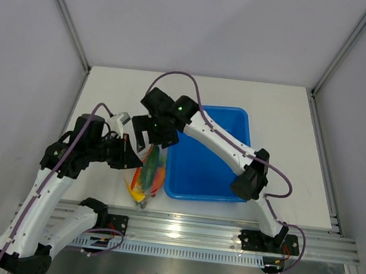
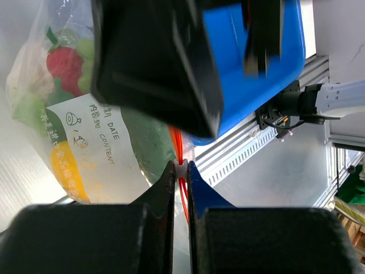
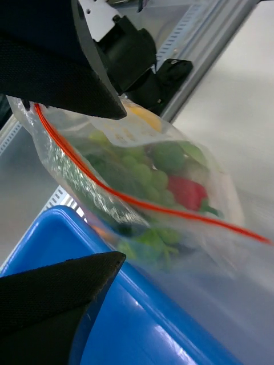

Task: Place the food in the zip-top bag and seal the zipper
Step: Zip the zipper food storage bag at the center of the board.

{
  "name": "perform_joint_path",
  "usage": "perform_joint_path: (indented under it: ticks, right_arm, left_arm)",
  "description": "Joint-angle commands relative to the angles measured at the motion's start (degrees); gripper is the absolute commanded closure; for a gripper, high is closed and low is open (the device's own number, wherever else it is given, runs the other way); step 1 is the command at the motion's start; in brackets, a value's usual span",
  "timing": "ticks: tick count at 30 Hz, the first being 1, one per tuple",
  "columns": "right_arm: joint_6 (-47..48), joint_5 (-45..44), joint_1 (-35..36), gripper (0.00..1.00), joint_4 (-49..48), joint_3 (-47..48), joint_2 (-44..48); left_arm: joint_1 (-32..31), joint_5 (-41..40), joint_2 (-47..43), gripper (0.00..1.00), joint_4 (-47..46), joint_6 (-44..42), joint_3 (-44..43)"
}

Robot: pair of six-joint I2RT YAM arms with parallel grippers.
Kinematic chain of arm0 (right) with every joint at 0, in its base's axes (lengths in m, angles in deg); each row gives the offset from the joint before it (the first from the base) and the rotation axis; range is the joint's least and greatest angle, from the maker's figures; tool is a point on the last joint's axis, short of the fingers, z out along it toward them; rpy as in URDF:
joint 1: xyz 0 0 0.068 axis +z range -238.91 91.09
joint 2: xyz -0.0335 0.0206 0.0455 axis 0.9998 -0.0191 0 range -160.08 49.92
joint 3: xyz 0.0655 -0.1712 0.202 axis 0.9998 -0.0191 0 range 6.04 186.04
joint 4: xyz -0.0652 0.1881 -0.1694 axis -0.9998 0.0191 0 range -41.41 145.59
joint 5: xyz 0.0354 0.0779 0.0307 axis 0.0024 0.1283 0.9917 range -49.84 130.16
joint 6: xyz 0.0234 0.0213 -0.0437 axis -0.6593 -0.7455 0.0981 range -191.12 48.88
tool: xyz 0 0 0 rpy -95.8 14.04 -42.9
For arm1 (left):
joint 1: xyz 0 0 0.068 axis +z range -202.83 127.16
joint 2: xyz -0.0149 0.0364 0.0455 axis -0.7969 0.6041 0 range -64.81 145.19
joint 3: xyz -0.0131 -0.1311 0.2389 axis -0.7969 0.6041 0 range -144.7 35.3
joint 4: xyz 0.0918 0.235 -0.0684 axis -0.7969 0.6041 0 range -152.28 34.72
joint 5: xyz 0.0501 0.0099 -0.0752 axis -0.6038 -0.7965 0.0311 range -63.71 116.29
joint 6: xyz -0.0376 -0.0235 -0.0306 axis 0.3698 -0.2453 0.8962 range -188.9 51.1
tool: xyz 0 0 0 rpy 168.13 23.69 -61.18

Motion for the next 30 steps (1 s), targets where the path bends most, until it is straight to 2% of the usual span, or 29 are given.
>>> perform_joint_path:
  ticks: [1,2,6,8,13,16,17,19,20,30]
  right_arm:
    - [-1.4,-2.7,0.8,0.04,2.3,0.3,3.5]
    - [-1.5,-3.0,0.7,0.15,2.4,-0.2,3.6]
    - [-0.2,-4.8,0.8,0.33,2.4,0.5,2.3]
    - [0.8,-6.5,0.8,0.47,2.4,1.0,1.5]
    - [3.0,-6.6,0.8,0.55,2.7,3.1,-1.6]
    - [3.4,-6.4,0.8,0.68,2.8,3.9,-2.4]
    - [3.5,-6.5,0.8,0.80,2.7,3.9,-2.3]
    - [3.9,-6.9,0.8,0.90,2.5,3.9,-2.2]
    - [4.1,-6.9,0.8,1.00,2.5,4.0,-2.3]
    - [3.0,-5.3,-1.9,1.00,-3.5,2.4,-1.6]
  left_arm:
    - [0.2,1.9,0.5,0.99,-3.5,-0.1,-1.8]
    - [0.2,2.1,0.4,1.00,-3.9,0.0,-1.6]
    - [0.2,2.5,0.4,0.99,-4.4,0.1,-1.6]
    - [0.2,2.6,0.2,0.99,-4.4,0.1,-1.5]
    - [0.2,2.7,-0.5,0.99,-4.0,0.0,-1.4]
    - [0.1,2.5,-0.8,1.00,-3.6,0.0,-1.4]
    - [0.2,2.5,-0.8,0.99,-3.5,0.1,-1.4]
    - [0.2,2.5,-0.8,0.99,-3.5,0.1,-1.4]
    - [0.1,2.5,-0.8,0.99,-3.5,0.1,-1.4]
    - [0.2,2.1,-0.8,0.99,-2.2,0.2,-1.0]
